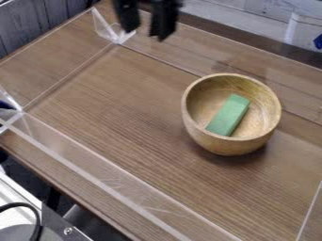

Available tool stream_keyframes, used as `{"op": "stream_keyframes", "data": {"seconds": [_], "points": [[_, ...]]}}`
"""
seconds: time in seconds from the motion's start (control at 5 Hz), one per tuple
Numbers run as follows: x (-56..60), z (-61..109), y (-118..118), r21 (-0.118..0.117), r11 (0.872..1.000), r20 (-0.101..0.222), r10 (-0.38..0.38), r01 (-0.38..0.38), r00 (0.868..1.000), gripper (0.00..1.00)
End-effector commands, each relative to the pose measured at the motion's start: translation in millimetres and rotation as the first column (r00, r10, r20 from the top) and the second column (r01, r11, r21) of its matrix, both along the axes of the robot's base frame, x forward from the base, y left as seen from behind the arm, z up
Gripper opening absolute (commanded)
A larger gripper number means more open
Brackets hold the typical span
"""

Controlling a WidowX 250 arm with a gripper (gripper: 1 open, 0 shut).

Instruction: Put the green block in the brown bowl

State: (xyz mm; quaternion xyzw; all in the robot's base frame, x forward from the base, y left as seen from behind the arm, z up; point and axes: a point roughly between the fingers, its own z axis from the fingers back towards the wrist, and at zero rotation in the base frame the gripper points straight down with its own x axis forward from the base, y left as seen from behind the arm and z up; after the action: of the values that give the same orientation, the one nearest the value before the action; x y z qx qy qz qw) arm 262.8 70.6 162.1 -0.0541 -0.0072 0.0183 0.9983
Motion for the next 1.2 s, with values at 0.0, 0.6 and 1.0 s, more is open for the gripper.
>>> {"op": "stream_keyframes", "data": {"seconds": [0.0,0.6,1.0], "points": [[-8.8,12.7,22.1,0.040,0.997,0.075,0.058,-0.061,0.995,1.00],[-16.4,17.3,32.0,0.038,0.990,0.121,0.128,-0.133,0.984,1.00],[-15.5,17.9,21.1,0.007,0.991,0.124,0.135,-0.137,0.983,1.00]]}}
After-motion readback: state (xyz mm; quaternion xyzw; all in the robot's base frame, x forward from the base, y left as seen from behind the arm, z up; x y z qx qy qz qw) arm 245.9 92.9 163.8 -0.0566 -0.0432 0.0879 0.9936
